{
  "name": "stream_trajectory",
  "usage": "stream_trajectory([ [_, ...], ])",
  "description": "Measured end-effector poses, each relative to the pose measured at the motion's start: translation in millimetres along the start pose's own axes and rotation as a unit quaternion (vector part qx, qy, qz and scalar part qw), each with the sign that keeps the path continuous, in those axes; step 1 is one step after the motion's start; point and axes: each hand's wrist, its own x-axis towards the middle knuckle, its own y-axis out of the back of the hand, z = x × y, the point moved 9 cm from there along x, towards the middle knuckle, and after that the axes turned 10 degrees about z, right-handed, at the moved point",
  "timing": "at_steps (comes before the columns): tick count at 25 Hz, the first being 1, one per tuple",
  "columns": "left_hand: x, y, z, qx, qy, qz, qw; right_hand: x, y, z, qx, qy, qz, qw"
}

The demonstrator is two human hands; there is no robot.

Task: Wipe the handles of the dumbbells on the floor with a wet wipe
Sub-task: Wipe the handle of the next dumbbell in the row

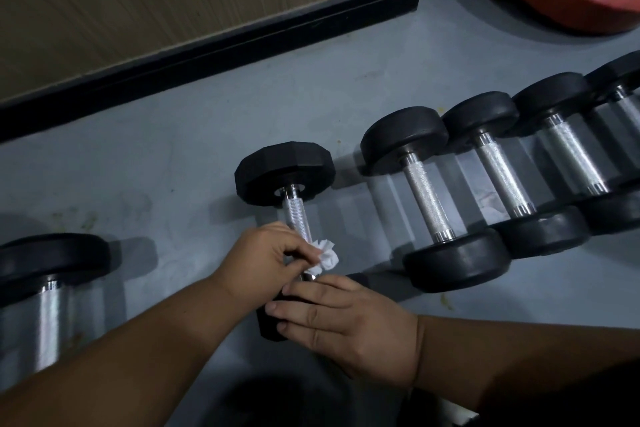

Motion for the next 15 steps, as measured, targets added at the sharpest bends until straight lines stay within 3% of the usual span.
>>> stream_trajectory([
  [5, 6.3, -6.2, 26.4, 0.032, -0.139, -0.07, 0.987, 1.3, 5.7, 3.8, 0.015, 0.01, 0.001, 1.0],
  [7, 23.6, -1.2, 24.9, 0.065, -0.164, -0.063, 0.982, 3.0, 5.1, 5.1, 0.016, 0.012, -0.003, 1.0],
  [12, 55.1, 12.1, 0.3, 0.104, -0.081, 0.046, 0.99, 3.3, 6.3, 5.5, 0.031, 0.008, -0.006, 0.999],
  [15, 43.9, 16.9, -5.7, 0.058, -0.017, 0.081, 0.995, 1.1, 6.9, 7.7, 0.031, 0.007, -0.013, 0.999],
])
